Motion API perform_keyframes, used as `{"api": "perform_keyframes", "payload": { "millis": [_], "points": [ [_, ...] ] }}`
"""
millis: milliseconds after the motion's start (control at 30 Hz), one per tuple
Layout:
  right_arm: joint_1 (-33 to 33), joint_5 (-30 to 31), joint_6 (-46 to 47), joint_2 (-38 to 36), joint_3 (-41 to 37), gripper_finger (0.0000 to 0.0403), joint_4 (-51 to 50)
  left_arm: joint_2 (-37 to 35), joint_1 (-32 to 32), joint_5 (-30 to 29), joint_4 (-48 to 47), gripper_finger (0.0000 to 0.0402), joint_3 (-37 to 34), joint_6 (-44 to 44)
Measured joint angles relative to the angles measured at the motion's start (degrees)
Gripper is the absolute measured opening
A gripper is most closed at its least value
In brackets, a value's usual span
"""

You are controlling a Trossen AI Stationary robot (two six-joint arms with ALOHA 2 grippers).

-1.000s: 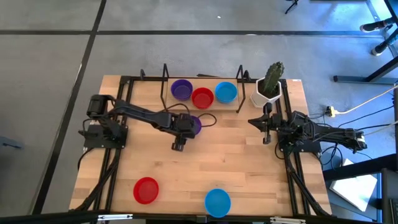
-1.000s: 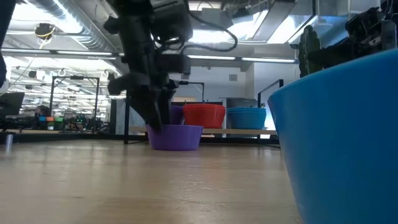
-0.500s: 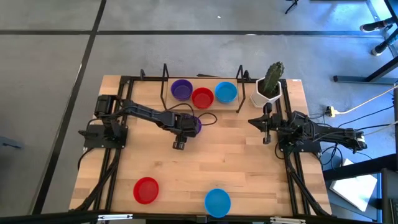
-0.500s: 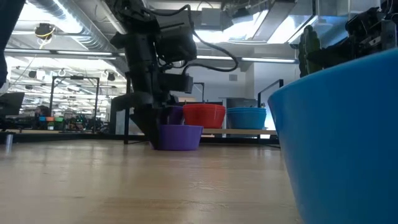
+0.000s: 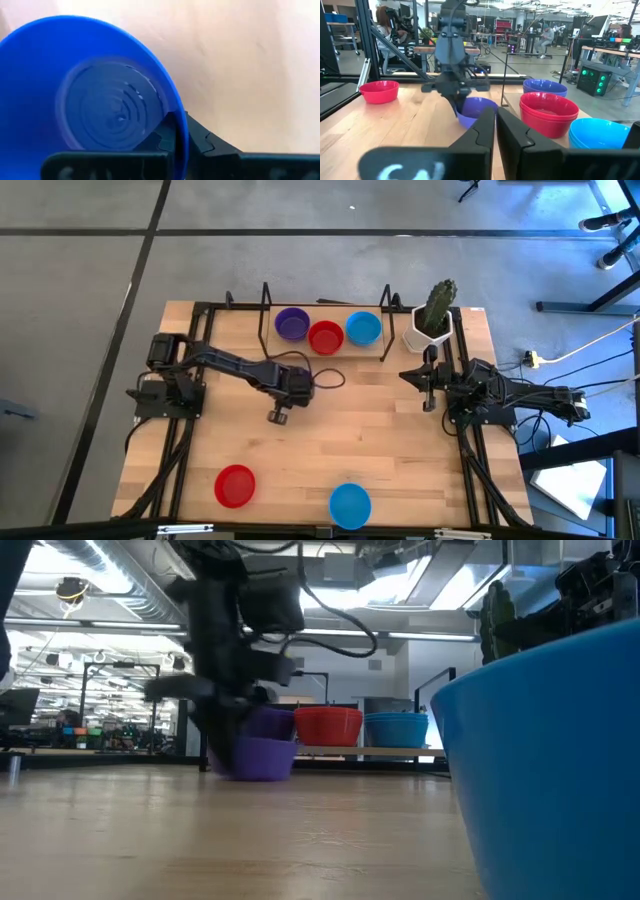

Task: Pick & Place Mini bowls
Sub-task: Stack the violet bowl on top of the violet bowl on the shelf

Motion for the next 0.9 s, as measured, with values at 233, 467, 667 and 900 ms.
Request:
{"api": "perform_keyframes", "payload": {
  "millis": [233, 467, 667, 900],
  "points": [
    [0.0, -0.1, 0.0, 0.0, 0.0, 0.0021, 0.0, -11.3, -3.3, 1.0, -8.6, 0.0004, -0.1, -3.3],
    [0.0, -1.8, 0.1, 0.0, 0.0, 0.0021, -0.2, -32.1, -5.9, 3.3, -6.0, 0.0004, -7.9, -8.5],
    [0.0, -1.9, 0.5, 0.0, 0.0, 0.0021, -0.2, -53.4, -6.8, -2.4, 9.5, 0.0004, -24.9, -17.6],
    [0.0, -1.9, 1.3, 0.0, 0.0, 0.0021, 0.0, -69.5, -8.2, -4.8, 10.7, 0.0004, -35.9, -26.5]
  ]
}}
